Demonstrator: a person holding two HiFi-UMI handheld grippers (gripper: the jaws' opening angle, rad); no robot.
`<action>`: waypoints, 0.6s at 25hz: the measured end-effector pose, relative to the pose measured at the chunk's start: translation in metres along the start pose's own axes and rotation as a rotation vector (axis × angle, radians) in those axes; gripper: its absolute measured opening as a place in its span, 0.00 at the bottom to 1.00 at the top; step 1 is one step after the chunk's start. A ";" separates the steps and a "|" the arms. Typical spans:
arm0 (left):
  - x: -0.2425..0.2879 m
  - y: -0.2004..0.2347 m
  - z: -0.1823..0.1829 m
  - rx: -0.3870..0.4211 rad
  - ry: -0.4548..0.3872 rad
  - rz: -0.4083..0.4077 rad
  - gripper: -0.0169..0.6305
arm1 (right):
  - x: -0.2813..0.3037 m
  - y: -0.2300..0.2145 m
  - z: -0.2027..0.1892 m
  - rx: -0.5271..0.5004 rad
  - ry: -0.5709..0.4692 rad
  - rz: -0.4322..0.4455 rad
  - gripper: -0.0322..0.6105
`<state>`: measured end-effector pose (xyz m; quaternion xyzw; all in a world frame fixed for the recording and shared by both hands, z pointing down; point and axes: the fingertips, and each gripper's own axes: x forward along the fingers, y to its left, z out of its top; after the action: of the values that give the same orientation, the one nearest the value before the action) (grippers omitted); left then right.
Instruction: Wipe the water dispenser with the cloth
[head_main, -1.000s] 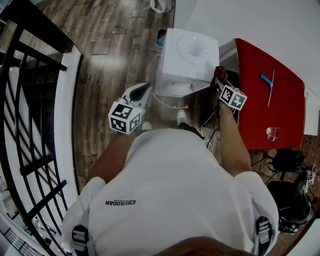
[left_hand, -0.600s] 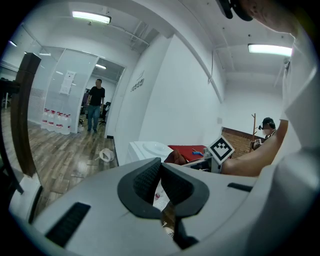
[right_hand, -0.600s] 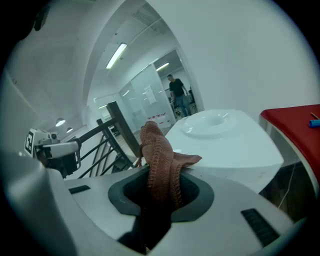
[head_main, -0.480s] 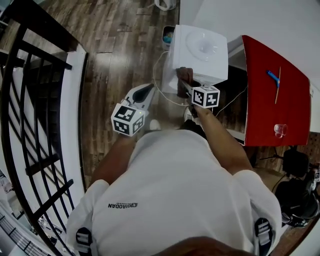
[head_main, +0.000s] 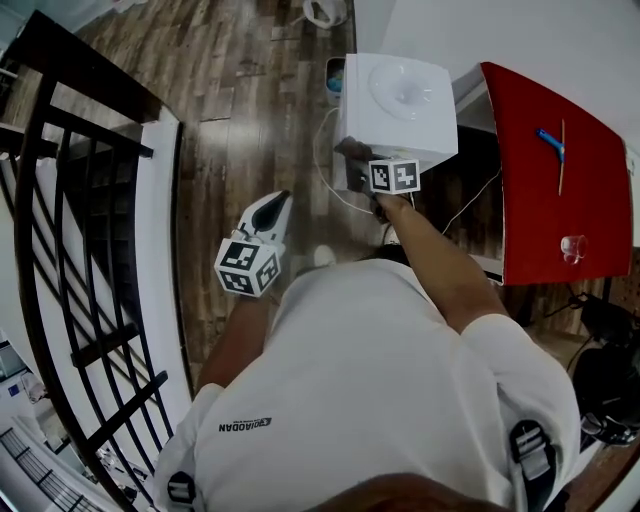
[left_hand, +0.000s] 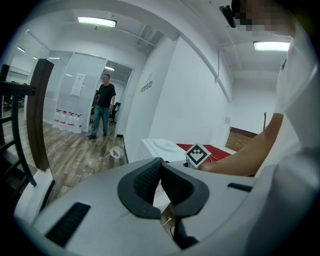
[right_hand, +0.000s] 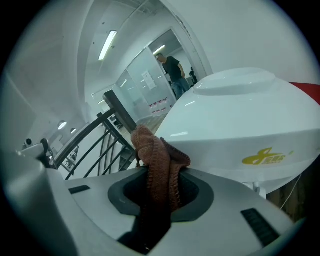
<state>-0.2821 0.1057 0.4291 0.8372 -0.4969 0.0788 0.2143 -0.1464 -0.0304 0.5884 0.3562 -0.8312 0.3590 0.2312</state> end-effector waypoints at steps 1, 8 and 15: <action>0.000 -0.001 0.001 0.004 0.001 0.004 0.02 | -0.002 -0.001 0.000 0.001 0.000 0.004 0.19; 0.020 -0.022 0.010 -0.003 -0.019 0.024 0.02 | -0.023 -0.023 -0.006 -0.001 0.015 0.031 0.19; 0.057 -0.063 0.010 0.023 0.004 -0.003 0.02 | -0.062 -0.076 -0.010 0.027 -0.016 0.009 0.19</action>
<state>-0.2005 0.0820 0.4226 0.8402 -0.4943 0.0857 0.2056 -0.0482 -0.0333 0.5880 0.3584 -0.8297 0.3683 0.2181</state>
